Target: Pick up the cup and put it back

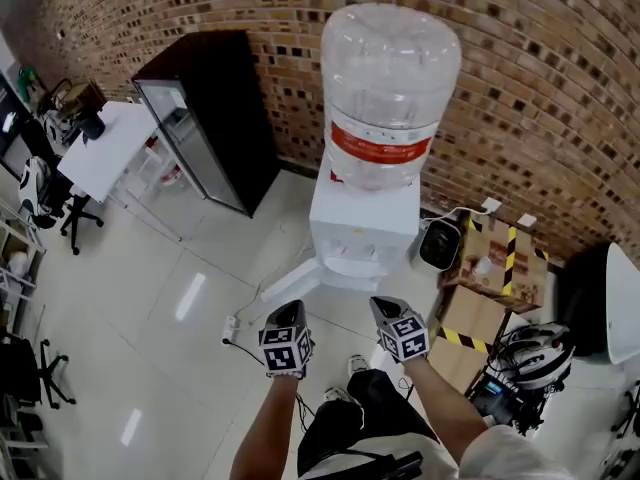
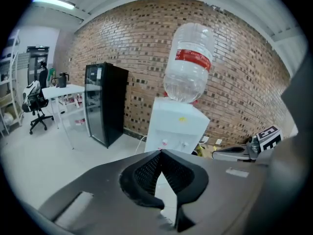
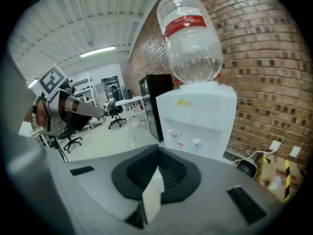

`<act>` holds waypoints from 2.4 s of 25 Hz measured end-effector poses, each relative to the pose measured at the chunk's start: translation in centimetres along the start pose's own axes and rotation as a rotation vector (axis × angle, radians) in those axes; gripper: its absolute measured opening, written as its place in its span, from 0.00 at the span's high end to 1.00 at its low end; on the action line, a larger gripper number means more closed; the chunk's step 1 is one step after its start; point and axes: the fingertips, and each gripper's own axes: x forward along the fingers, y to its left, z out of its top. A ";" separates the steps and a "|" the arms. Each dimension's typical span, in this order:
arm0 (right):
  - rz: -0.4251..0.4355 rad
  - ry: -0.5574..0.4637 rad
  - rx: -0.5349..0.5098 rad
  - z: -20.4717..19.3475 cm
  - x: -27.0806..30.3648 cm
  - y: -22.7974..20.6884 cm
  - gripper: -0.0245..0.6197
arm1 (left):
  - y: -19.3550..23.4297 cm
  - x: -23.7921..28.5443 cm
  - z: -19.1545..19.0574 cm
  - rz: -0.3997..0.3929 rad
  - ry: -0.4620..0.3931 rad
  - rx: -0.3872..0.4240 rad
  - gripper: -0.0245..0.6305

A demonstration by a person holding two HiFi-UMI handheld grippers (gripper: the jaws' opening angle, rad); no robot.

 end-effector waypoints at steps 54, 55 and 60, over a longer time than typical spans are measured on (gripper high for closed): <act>0.077 -0.062 -0.028 -6.6 -36.9 15.5 0.95 | -22.6 -32.9 -15.2 0.056 -0.193 -0.055 0.96; 0.072 -0.066 -0.027 -6.5 -37.1 15.7 0.95 | -22.5 -33.1 -15.2 0.053 -0.195 -0.052 0.96; 0.057 -0.071 -0.022 -6.6 -37.6 16.6 0.95 | -22.1 -33.7 -15.5 0.039 -0.193 -0.045 0.96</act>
